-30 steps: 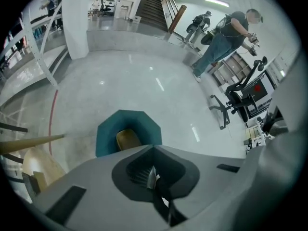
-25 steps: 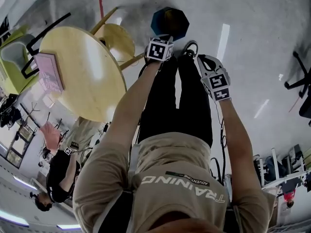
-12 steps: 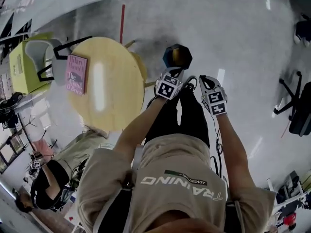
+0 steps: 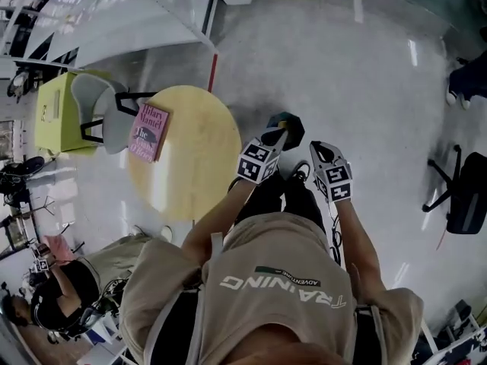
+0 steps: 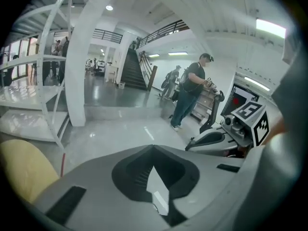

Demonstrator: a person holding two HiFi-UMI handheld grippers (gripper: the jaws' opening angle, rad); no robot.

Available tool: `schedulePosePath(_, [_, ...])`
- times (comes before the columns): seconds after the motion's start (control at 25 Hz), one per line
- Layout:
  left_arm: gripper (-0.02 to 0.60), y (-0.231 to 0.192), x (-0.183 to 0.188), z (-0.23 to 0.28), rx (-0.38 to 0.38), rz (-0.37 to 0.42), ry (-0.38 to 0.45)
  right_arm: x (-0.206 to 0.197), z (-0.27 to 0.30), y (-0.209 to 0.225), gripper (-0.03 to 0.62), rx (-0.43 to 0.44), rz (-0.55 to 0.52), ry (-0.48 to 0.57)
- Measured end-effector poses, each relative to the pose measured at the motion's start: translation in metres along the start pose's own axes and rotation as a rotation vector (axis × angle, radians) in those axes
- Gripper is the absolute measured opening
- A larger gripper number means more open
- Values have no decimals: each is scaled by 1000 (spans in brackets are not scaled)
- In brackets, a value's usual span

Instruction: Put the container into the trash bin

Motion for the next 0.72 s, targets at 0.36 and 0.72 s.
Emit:
schedulePosePath(0.36, [9,12,56,-65,-1,36,181,90,-56,-32,-3,11,-50,200])
schedulePosePath(0.72, [9,33,110,-106,-26,148,309,148,-93,-37,-3,-41,-98,321])
Point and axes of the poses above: the fingertips, and each gripper's own axes: z forward along the fingers, y to its right, x out of its top, the point moved 1 cm from there along -z, backward along the fingers, and after that the axes turned 3 degrees about -z, right-handed, at the moved point
